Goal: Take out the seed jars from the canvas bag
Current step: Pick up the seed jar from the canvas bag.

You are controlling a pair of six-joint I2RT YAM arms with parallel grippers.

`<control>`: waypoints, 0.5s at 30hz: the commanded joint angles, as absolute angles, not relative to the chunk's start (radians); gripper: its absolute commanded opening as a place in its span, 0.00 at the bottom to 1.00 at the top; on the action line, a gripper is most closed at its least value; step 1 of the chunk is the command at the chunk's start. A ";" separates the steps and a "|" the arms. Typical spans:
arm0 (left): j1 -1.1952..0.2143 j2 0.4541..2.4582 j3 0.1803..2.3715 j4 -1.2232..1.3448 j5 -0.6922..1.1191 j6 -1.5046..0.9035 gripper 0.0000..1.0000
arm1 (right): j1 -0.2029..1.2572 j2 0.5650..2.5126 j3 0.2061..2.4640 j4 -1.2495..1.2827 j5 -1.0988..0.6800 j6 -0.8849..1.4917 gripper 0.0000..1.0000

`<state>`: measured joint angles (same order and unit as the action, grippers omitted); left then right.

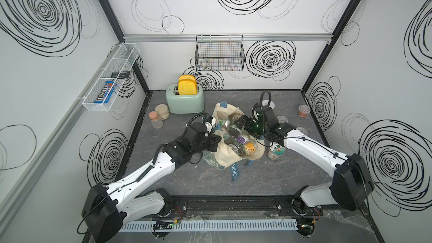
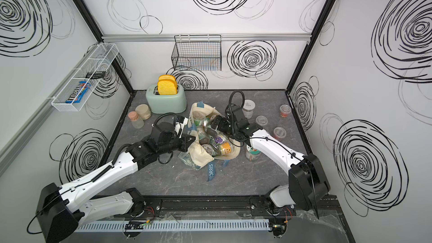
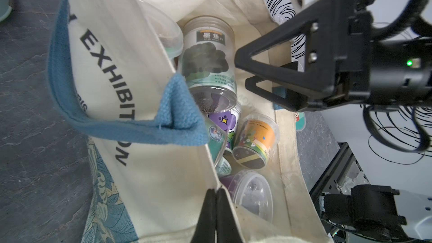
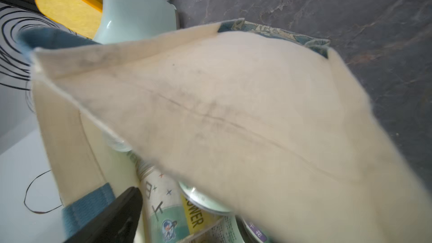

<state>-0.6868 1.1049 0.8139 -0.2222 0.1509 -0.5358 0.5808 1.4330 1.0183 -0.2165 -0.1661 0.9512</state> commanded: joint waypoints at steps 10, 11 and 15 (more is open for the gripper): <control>-0.719 1.140 0.824 -0.291 0.146 -0.568 0.00 | 0.610 1.652 1.114 -0.124 -0.114 1.038 0.97; -0.719 1.137 0.820 -0.283 0.147 -0.573 0.00 | 0.610 1.670 1.119 -0.120 -0.113 1.040 0.97; -0.710 1.131 0.810 -0.272 0.150 -0.574 0.00 | 0.619 1.741 1.151 -0.123 -0.108 1.041 0.97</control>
<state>-0.7002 1.1275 0.8303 -0.2134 0.1219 -0.5568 0.6090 1.6878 1.1328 -0.1390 -0.1112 1.0145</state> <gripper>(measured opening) 0.053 0.975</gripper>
